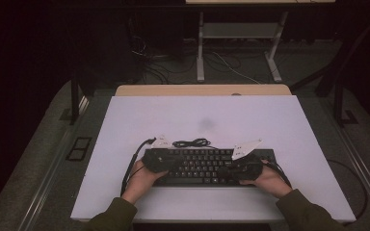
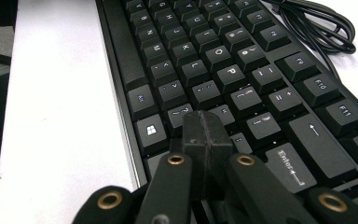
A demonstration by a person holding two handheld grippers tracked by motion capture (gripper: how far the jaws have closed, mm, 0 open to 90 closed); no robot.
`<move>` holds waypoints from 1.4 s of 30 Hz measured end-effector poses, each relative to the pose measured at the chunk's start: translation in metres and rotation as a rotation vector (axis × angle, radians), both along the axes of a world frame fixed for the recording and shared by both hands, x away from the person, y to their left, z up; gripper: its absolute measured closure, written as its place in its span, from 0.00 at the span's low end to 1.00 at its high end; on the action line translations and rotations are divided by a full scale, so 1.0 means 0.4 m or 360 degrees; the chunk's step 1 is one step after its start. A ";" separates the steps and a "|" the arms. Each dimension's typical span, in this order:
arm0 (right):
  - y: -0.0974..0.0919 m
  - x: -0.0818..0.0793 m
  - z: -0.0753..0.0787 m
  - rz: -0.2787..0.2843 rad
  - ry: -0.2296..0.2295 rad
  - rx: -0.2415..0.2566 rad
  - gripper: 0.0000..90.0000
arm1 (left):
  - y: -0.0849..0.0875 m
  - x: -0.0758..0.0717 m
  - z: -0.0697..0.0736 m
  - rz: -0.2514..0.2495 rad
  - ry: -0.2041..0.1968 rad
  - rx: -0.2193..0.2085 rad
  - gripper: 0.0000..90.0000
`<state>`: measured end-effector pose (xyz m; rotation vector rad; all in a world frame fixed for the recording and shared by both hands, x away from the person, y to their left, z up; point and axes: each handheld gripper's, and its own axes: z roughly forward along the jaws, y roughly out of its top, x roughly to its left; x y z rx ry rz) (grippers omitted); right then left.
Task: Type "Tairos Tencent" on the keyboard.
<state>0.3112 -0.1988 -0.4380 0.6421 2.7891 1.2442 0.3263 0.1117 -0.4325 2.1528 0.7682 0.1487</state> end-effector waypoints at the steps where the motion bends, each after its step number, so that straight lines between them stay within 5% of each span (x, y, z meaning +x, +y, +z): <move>1: 0.000 0.000 0.000 0.0001 0.0000 0.0001 0.99 | 0.000 -0.001 0.001 0.0003 0.0001 -0.0008 0.99; 10: -0.005 0.000 0.008 -0.0001 -0.0006 0.0044 0.99 | 0.004 -0.006 0.005 0.0026 -0.0030 -0.0043 0.86; 18: -0.009 0.006 0.018 -0.0070 0.0022 0.0153 0.68 | 0.011 -0.008 0.008 0.0029 -0.0034 -0.0070 0.59; 25: -0.003 0.012 0.019 -0.0159 -0.0008 0.0201 0.40 | 0.016 -0.011 0.008 0.0041 -0.0052 -0.0094 0.46; 42: 0.005 0.019 0.020 -0.0195 -0.0033 0.0220 0.33 | 0.031 -0.021 0.008 0.0060 -0.0094 -0.0124 0.40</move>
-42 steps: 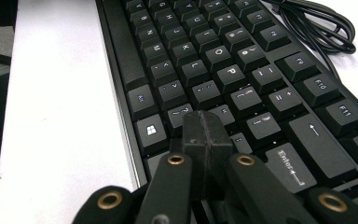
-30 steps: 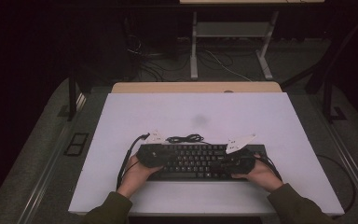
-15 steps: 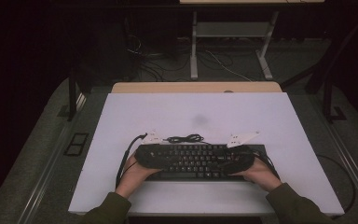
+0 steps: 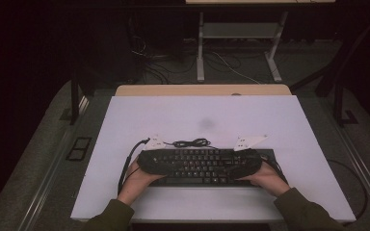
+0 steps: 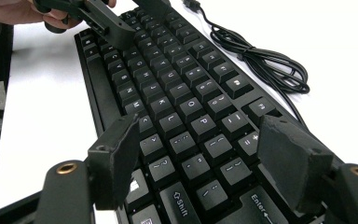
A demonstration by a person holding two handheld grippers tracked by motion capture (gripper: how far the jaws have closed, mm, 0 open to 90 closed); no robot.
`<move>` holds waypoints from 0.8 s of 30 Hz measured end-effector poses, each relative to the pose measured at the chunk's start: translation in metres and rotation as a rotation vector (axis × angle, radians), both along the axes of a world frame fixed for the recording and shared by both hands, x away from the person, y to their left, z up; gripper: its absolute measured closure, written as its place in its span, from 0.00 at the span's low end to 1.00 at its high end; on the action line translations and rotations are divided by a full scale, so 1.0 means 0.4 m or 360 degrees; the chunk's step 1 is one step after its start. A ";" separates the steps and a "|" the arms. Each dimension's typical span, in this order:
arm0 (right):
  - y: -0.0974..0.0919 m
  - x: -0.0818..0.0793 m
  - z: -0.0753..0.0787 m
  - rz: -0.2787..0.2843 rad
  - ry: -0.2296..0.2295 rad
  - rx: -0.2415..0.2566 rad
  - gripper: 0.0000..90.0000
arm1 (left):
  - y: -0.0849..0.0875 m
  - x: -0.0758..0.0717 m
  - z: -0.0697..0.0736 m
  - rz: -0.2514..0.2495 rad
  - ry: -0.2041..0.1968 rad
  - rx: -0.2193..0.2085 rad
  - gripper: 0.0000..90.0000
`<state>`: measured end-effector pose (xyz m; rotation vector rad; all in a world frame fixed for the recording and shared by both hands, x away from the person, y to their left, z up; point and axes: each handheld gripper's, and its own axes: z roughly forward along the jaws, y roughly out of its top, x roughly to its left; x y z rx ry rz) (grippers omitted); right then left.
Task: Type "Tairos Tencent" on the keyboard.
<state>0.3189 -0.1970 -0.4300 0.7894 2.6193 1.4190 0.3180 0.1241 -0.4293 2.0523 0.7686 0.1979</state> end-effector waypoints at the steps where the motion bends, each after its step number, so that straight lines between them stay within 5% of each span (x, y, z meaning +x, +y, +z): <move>1: 0.001 0.000 0.000 0.0001 0.0000 0.0003 0.32 | 0.002 -0.002 0.000 0.0003 -0.0001 0.0005 0.40; 24: 0.029 0.018 0.002 0.0038 -0.0013 0.0017 0.30 | 0.047 -0.026 -0.002 0.0071 -0.0030 -0.0021 0.37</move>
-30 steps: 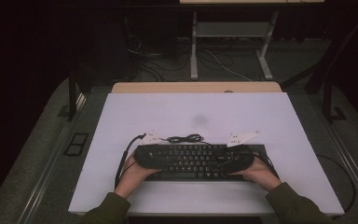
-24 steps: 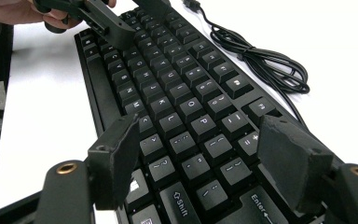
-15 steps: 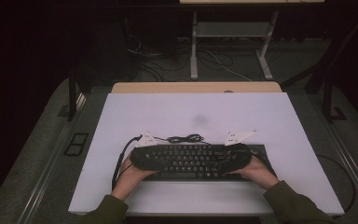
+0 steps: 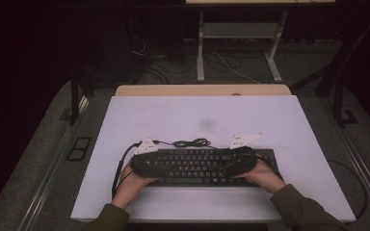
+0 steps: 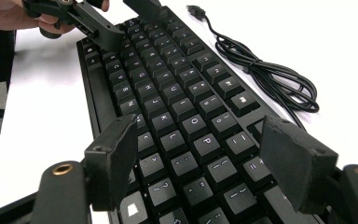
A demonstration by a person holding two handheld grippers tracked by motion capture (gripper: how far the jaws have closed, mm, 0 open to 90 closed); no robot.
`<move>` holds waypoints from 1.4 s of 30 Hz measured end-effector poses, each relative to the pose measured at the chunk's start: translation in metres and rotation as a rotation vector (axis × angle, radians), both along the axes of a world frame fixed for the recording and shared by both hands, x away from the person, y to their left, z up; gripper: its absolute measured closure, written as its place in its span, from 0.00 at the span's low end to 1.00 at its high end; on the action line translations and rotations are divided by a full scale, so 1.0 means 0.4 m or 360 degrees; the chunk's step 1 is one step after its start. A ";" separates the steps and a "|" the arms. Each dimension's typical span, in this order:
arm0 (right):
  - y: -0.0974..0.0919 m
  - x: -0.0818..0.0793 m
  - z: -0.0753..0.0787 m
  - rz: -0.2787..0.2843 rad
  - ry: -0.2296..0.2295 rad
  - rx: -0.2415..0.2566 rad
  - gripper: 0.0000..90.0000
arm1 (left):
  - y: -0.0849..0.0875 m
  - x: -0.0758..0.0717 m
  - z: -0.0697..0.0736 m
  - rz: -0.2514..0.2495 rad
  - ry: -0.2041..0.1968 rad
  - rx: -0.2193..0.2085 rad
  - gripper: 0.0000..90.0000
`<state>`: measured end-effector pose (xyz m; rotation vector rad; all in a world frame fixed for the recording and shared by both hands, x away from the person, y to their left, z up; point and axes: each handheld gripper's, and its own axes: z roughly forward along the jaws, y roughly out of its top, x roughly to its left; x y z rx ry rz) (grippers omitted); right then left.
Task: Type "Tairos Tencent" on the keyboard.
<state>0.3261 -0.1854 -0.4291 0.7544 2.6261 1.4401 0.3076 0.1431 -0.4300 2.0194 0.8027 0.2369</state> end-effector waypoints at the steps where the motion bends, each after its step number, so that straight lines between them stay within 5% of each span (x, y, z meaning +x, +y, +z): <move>1: 0.001 0.001 -0.001 0.0003 -0.0007 0.0003 0.30 | 0.002 -0.001 0.000 0.0006 0.0000 -0.0005 0.37; 24: 0.038 0.020 -0.001 0.0044 -0.0005 0.0003 0.28 | 0.050 -0.026 -0.001 0.0088 -0.0009 0.0011 0.38; 42: 0.043 0.021 -0.001 0.0051 -0.0004 -0.0001 0.28 | 0.075 -0.033 -0.008 0.0102 0.0012 0.0061 0.78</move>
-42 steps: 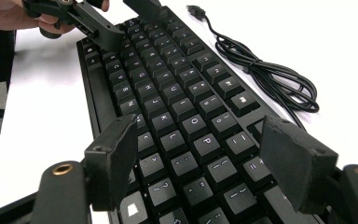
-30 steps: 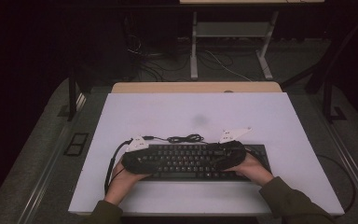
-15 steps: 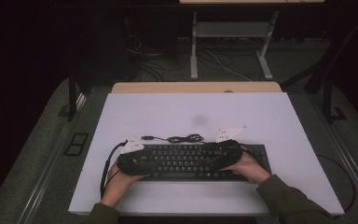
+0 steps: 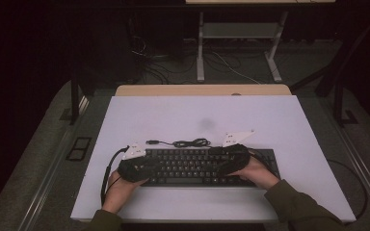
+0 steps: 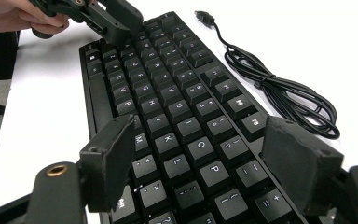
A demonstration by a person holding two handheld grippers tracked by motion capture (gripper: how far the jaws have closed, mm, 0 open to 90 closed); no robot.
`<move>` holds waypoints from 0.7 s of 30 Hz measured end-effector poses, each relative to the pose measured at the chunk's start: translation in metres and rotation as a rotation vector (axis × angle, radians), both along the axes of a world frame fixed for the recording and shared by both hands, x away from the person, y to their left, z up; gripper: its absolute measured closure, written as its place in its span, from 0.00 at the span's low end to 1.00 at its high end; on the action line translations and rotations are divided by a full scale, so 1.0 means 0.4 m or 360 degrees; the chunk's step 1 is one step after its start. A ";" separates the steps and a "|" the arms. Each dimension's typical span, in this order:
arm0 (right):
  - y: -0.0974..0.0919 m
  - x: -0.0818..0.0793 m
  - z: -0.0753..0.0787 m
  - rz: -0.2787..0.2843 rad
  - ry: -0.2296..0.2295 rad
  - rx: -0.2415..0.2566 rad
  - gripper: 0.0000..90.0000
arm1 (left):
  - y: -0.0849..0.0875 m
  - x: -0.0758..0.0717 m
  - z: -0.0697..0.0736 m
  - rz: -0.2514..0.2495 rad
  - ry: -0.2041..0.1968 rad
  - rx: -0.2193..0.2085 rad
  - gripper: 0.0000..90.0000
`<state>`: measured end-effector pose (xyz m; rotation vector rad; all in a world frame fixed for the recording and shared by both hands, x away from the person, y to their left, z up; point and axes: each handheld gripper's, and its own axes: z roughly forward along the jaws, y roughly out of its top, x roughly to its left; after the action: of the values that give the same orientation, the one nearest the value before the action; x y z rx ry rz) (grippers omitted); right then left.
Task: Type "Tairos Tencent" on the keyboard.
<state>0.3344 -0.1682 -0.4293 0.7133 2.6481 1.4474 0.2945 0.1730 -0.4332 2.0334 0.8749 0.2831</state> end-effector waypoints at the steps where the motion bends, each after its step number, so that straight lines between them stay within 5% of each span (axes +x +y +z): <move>1: 0.000 0.000 0.000 0.0000 -0.0001 0.0001 0.28 | 0.002 0.000 0.000 -0.0003 0.0004 0.0004 0.80; 10: 0.001 0.000 -0.001 0.0001 -0.0003 -0.0002 0.28 | 0.008 -0.001 -0.002 -0.0003 0.0040 0.0034 0.99; 21: 0.001 0.000 -0.001 -0.0001 -0.0004 -0.0006 0.28 | 0.007 0.001 -0.008 -0.0009 0.0064 0.0053 0.99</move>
<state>0.3343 -0.1679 -0.4298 0.7117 2.6480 1.4419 0.2949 0.1760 -0.4364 2.0787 0.8943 0.2562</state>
